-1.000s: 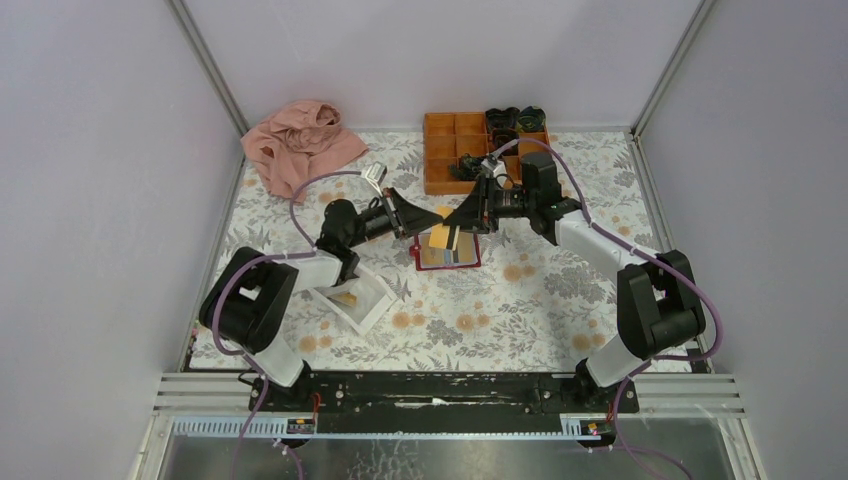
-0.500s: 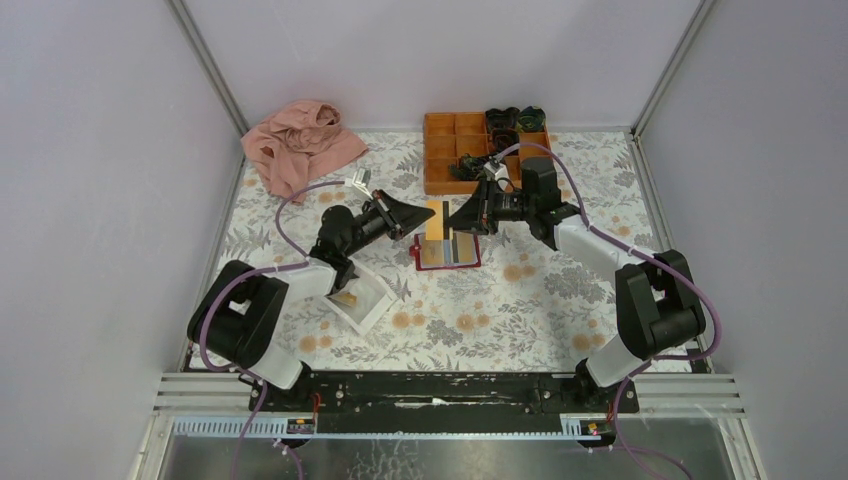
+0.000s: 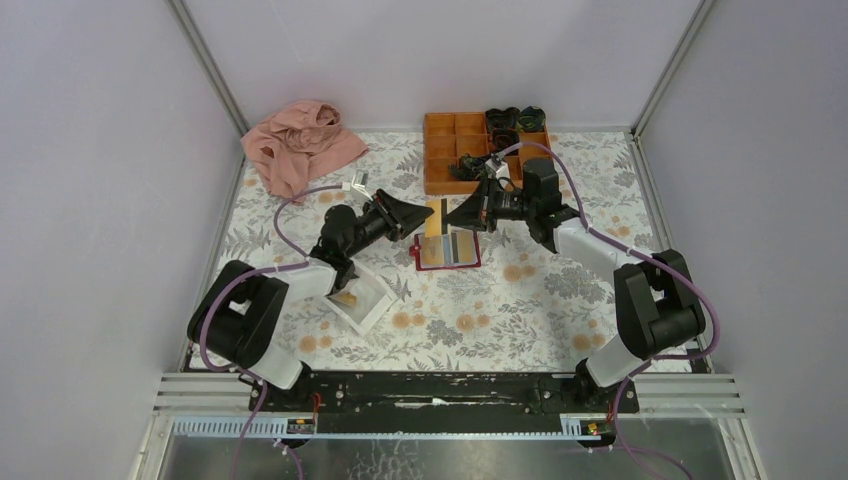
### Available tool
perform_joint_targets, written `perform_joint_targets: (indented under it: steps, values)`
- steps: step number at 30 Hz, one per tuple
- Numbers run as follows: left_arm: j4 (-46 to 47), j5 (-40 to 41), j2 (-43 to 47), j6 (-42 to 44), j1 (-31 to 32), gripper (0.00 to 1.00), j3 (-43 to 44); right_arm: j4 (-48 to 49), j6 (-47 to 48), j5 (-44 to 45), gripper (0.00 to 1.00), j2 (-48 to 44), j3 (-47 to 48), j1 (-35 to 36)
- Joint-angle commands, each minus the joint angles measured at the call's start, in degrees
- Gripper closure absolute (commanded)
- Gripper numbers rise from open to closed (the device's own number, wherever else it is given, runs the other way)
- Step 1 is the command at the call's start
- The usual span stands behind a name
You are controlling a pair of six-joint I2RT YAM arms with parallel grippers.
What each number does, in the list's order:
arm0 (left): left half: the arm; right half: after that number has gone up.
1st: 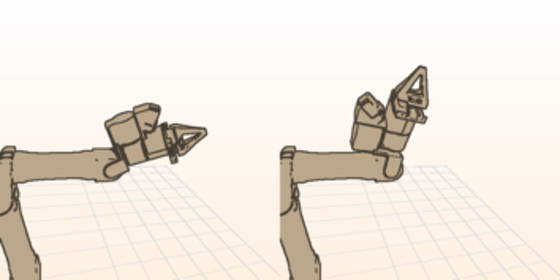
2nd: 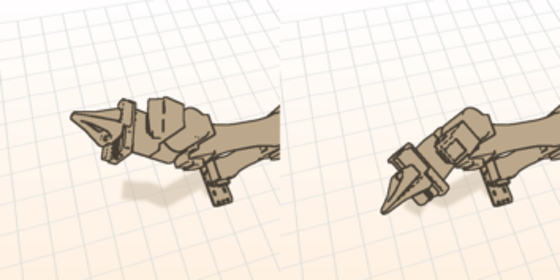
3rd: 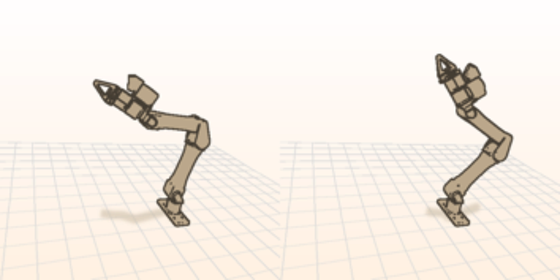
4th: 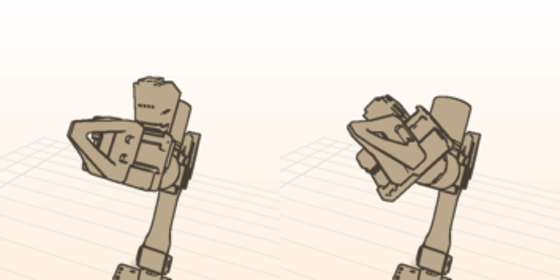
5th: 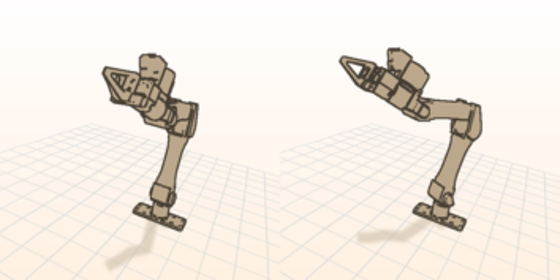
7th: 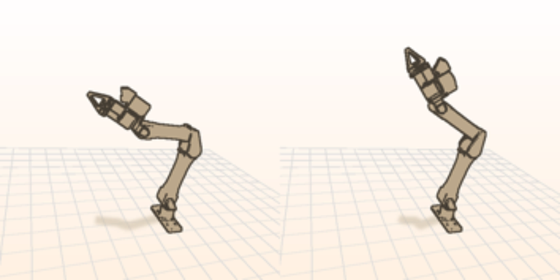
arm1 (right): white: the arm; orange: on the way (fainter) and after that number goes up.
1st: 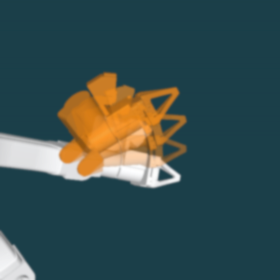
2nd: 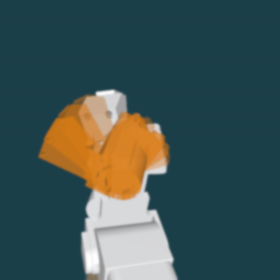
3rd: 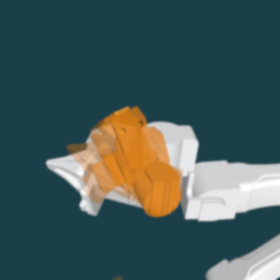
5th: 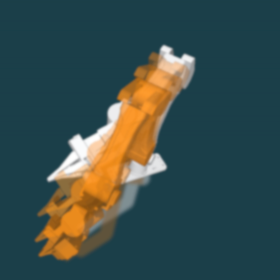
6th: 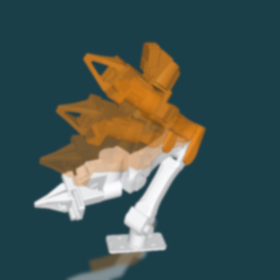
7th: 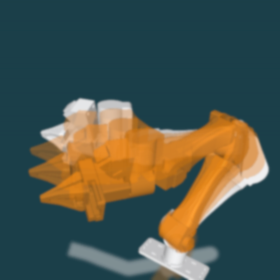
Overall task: Put the credit cards into the card holder
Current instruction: Pick up the credit card from the storage box.
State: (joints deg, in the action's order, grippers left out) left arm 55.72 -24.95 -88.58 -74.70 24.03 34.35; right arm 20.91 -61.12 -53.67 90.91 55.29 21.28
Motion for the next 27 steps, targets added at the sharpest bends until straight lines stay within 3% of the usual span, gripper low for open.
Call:
perform_joint_targets:
  steps: [1,9,13,19,27]
  values:
    - [-11.43,4.80,1.32,4.49,0.34,0.54,0.85,1.21,1.27,-1.33,1.00,-1.30,0.88,0.09]
    - [-37.86,14.98,2.87,15.61,3.32,0.51,8.80,-24.45,19.64,6.99,1.00,-3.15,6.22,-1.96]
    - [-48.63,19.76,0.77,19.76,5.95,0.58,14.14,-35.86,29.80,14.33,1.00,-2.56,9.74,-1.99]
    - [-61.01,22.49,-5.71,23.35,9.19,0.75,21.72,-43.07,37.06,23.39,1.00,-1.05,11.15,-1.96]
    - [-71.04,27.08,-12.75,26.06,13.57,0.87,29.35,-45.66,41.62,30.31,1.00,1.24,10.85,-1.95]
